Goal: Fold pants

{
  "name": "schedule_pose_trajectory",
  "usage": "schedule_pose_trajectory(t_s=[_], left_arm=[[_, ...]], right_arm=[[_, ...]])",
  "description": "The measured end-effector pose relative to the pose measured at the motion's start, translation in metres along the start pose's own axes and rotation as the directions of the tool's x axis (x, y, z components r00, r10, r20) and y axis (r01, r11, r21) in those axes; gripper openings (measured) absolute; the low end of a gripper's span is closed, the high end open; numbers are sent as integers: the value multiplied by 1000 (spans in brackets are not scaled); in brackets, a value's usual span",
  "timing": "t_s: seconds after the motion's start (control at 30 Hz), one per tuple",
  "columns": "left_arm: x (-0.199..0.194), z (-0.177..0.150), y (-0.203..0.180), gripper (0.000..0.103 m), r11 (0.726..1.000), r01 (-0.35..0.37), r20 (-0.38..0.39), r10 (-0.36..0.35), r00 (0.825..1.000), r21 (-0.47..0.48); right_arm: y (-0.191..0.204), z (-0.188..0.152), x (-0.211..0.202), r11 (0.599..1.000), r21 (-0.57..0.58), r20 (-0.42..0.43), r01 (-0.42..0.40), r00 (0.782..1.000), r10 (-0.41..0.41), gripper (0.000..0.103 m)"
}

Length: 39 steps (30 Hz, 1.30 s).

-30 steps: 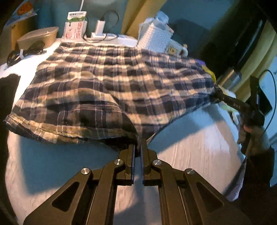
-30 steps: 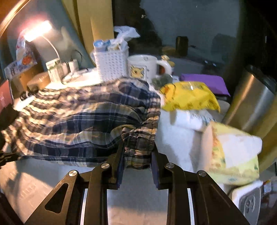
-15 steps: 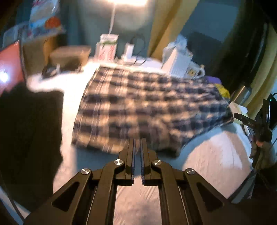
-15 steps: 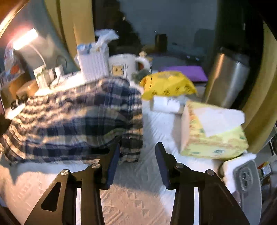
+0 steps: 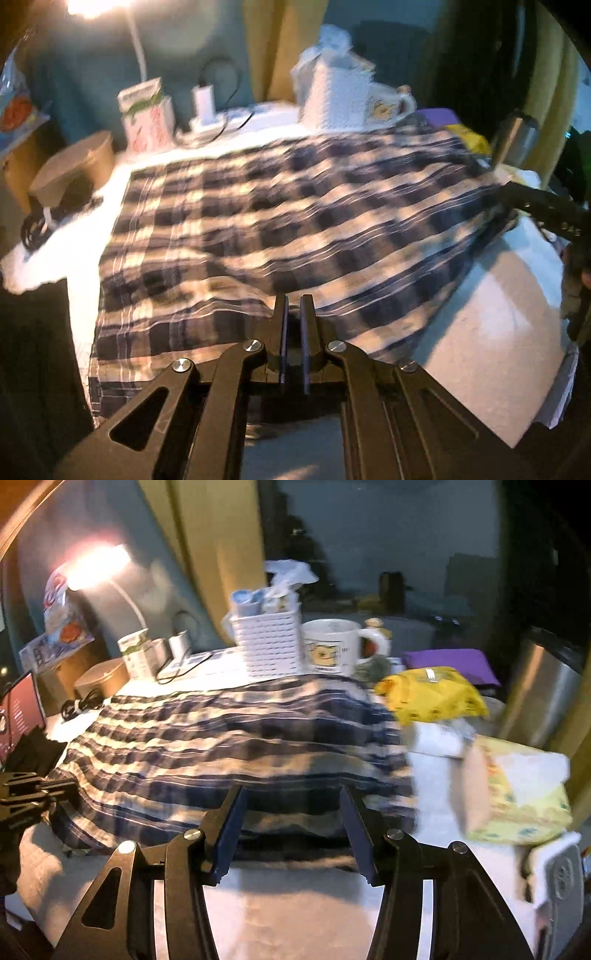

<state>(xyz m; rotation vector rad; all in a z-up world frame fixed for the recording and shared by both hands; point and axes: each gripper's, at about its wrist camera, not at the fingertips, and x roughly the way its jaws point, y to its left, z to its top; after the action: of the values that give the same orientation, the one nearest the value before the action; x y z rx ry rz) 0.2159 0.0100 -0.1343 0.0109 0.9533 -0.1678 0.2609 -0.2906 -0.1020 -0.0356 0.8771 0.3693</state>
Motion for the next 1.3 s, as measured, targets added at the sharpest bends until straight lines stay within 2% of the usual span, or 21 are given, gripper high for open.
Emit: schedule_pose_trajectory(t_s=[0.13,0.33,0.4,0.47,0.5,0.53,0.63,0.7,0.73,0.8,0.87,0.97,1.03,1.13,1.2,1.3], left_arm=[[10,-10,27,5,997,-34,-41,32,999,-64],[-4,-23,49,6,991,-41,-35,37,999,-125],[-13,-28,57,23,987,-41,-26,38,999,-155],[-22,-34,69,77,977,-55,-10,54,998,-207],[-27,-38,75,83,971,-70,2,73,997,-230],[-31,-41,81,84,963,-89,11,95,995,-254],[-27,-49,93,84,950,-117,-20,116,993,-288],[-24,-52,96,84,946,-98,-39,90,995,-309],[-24,-53,95,83,949,-78,-32,72,997,-304],[-25,-53,89,78,958,-81,-12,81,997,-275],[-24,-53,86,49,963,-88,-9,89,996,-256],[-19,-55,86,27,964,-118,-18,117,993,-239],[-19,-56,85,21,967,-138,-11,139,990,-213],[-18,-59,85,18,972,-158,3,161,987,-176],[-18,-59,87,18,973,-154,8,158,987,-170],[-17,-59,89,19,973,-153,4,156,988,-172]], right_arm=[[19,7,18,999,-38,-16,-30,999,29,55],[33,14,35,997,-52,-36,-55,998,53,55],[34,14,37,997,-52,-40,-54,998,52,55],[32,14,37,998,-48,-42,-51,998,49,55],[32,13,37,998,-46,-44,-49,998,47,55],[31,13,38,998,-45,-46,-47,998,45,55],[29,10,39,998,-41,-54,-44,998,41,55],[29,9,39,998,-39,-56,-44,998,41,55],[29,8,39,998,-40,-55,-45,998,42,55],[30,7,36,998,-48,-51,-46,998,43,55],[30,6,32,998,-51,-44,-48,998,46,55],[24,4,30,998,-38,-42,-45,998,43,55],[19,3,31,999,-21,-39,-46,998,45,55],[13,-3,39,999,-4,-64,-39,997,38,55],[6,-15,58,1000,16,-156,2,988,1,54],[7,-20,54,1000,4,-156,6,988,-5,54]])
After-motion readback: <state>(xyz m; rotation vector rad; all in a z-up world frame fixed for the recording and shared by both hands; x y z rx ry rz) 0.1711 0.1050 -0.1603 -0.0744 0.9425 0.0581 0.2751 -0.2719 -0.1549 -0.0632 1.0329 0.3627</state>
